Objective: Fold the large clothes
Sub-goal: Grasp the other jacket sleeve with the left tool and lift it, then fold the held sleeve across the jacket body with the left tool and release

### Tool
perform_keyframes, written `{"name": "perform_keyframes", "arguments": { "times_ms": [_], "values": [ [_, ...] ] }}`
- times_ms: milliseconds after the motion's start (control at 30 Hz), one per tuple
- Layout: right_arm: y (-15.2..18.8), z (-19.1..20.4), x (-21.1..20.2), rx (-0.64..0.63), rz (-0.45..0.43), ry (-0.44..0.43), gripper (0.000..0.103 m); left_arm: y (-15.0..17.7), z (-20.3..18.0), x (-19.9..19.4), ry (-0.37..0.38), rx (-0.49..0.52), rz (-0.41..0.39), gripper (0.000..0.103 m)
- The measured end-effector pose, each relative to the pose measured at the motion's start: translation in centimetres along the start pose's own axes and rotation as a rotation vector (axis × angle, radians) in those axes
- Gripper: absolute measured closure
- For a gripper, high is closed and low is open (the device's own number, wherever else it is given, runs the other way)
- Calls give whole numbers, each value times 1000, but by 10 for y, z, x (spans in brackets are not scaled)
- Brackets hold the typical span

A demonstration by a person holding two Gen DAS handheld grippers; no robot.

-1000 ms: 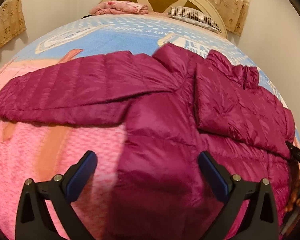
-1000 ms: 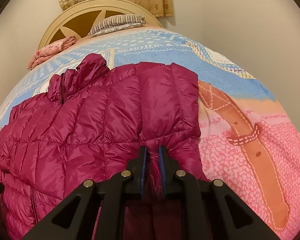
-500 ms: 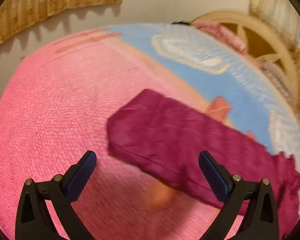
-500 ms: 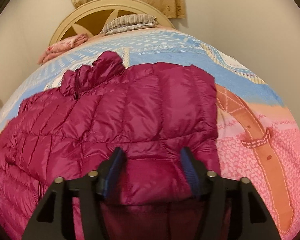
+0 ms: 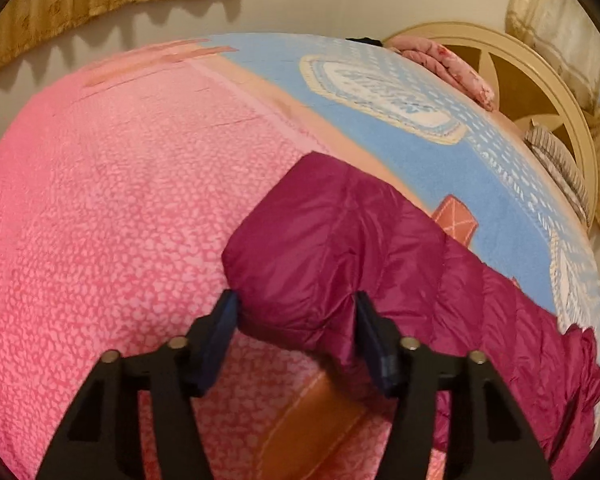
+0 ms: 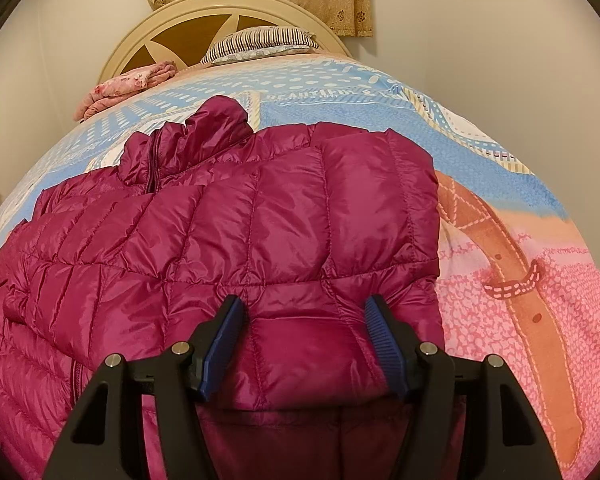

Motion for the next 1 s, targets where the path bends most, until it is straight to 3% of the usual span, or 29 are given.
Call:
{"name": "perform_keyframes", "arguments": {
  "times_ms": [133,200,333,433,600,767,1000],
  "values": [
    [0,0,0,1,0,-2,38,2,-2,-3,31,17,-12,67],
    [0,0,0,0,0,-1,38,2,-7,-5,20,39,-15,72],
    [0,0,0,2,-1,-3,38,-2,-14,-20,-18,51,-57,72],
    [0,0,-1,3,-2,-6,38,-7,-35,-49,-30,110,-149,73],
    [0,0,-1,5,-3,-9,38,1,-92,-120,50,257,-311,73],
    [0,-1,-1,8,-5,-12,38,32,-158,-174,140,417,-406,73],
    [0,-1,-1,9,-5,-14,38,107,-232,-192,264,628,-396,72]
  ]
}}
Point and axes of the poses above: each gripper's, at about its wrist camera, not at the fingertips, and x roughly the way its jaws point, z to its left, y to its underside, the point moved 7 cm from there along x, roughly the way its jaws point, and after that the axes turned 9 degrees about z, right-handed, at the moved point
